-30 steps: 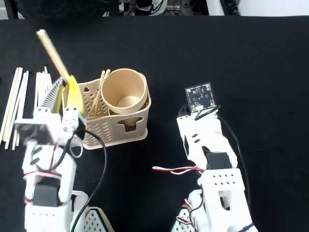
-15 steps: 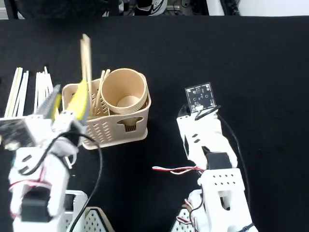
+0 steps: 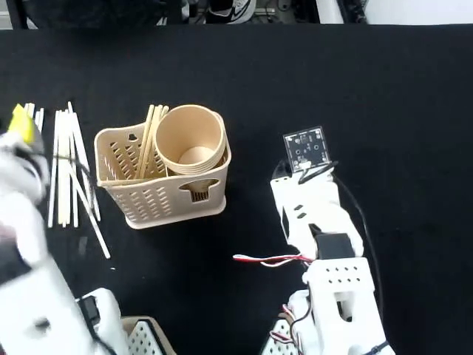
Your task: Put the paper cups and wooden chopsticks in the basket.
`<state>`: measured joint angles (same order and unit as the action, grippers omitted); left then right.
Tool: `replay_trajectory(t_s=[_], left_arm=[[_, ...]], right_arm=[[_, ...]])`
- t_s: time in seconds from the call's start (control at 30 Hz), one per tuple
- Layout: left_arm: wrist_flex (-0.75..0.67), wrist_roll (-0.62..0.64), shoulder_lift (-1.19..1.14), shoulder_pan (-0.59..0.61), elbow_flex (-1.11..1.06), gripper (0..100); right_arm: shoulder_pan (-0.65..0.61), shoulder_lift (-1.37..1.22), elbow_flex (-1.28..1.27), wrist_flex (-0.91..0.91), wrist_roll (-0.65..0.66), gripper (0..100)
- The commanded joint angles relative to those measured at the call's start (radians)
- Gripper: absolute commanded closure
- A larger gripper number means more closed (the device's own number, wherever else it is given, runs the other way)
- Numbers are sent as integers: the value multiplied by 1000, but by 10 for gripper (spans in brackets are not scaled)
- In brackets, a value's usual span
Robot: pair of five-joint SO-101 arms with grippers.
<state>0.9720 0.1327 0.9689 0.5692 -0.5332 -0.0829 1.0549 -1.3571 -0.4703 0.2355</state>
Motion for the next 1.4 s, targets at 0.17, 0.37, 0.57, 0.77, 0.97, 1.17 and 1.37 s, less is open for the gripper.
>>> replay_trajectory(t_s=[0.17,0.37,0.57,0.77,0.97,1.17,1.37], left_arm=[[34,-301,-608,33,243,782],[34,-301,-927,27,386,782],[41,-302,-1277,58,627,782],[166,-310,-1574,45,874,782],[324,-311,-1794,45,1153,838],[462,-311,-1930,44,1391,972],[690,-307,-1950,36,1609,971]], right_arm=[[11,8,10,21,11,985],[11,8,10,21,11,985],[11,8,10,21,11,985],[11,8,10,21,11,985],[12,8,10,20,11,985],[12,8,10,20,11,985],[12,8,10,20,11,985]])
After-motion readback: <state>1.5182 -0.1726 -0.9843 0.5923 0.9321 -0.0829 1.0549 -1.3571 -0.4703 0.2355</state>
